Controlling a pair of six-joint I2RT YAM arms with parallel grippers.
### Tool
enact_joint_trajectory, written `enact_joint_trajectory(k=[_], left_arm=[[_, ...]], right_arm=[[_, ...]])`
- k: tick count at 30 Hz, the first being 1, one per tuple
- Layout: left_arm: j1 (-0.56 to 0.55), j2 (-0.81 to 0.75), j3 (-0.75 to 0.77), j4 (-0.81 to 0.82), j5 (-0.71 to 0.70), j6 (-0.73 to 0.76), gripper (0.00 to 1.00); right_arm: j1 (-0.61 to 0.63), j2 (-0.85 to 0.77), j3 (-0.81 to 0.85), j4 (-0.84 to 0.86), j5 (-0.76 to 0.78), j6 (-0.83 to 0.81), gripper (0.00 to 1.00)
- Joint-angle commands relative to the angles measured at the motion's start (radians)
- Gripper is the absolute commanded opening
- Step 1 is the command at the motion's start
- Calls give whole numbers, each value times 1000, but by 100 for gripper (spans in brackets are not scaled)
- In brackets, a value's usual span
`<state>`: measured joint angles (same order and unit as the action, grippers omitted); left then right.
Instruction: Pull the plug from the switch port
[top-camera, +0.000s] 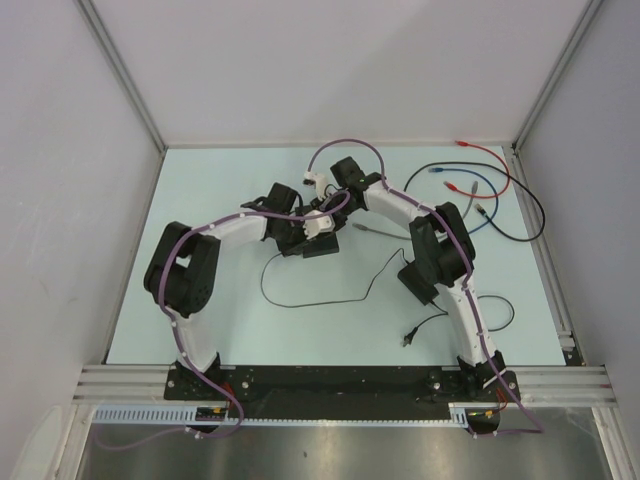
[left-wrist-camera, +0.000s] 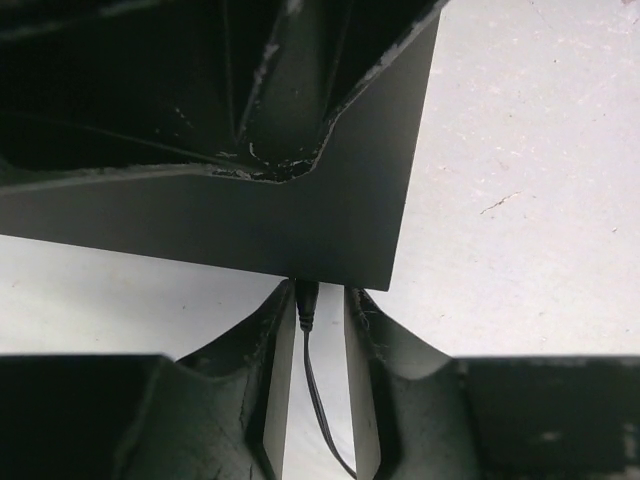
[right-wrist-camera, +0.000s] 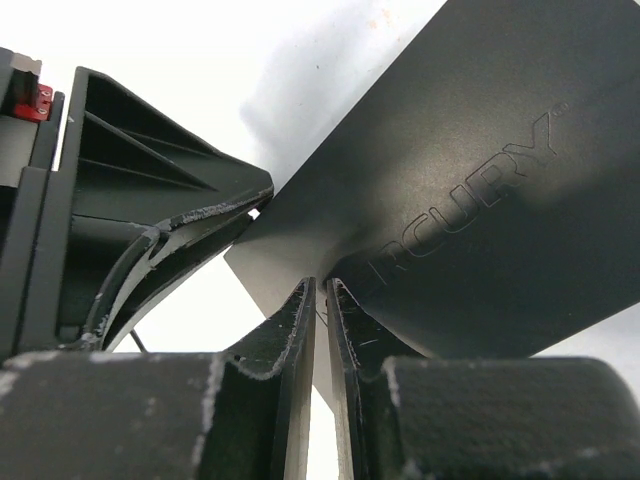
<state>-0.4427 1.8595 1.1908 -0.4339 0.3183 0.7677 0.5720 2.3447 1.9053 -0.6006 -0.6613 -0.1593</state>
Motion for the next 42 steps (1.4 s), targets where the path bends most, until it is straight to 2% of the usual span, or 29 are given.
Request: enact_joint_trajectory(k=[1, 6, 9, 13, 19, 25, 30, 35, 38, 42], left_arm=[[-21, 13, -4, 40, 13, -18, 28], [-22, 17, 12, 34, 33, -22, 18], [-22, 18, 20, 1, 47, -8, 8], [-22, -2, -14, -29, 18, 114, 2], [-22, -6, -22, -25, -28, 177, 0], [-22, 33, 30, -115, 68, 110, 0], [-21, 55, 73, -135, 56, 84, 0], [-14, 84, 127, -171, 122, 19, 0], [-27, 60, 87, -123, 70, 47, 0], [-30, 60, 61, -104, -69, 102, 0]], right_arm=[[6, 38, -58, -122, 126, -54, 15], [8, 36, -61, -122, 129, -55, 15], [6, 36, -63, -125, 132, -57, 15], [5, 34, -68, -125, 132, -60, 15], [5, 36, -69, -126, 134, -62, 15], [6, 38, -83, -134, 140, -71, 15], [8, 34, -88, -134, 144, -69, 13], [12, 36, -86, -134, 149, -71, 13], [15, 36, -89, -133, 166, -65, 10], [17, 38, -91, -133, 181, -63, 5]])
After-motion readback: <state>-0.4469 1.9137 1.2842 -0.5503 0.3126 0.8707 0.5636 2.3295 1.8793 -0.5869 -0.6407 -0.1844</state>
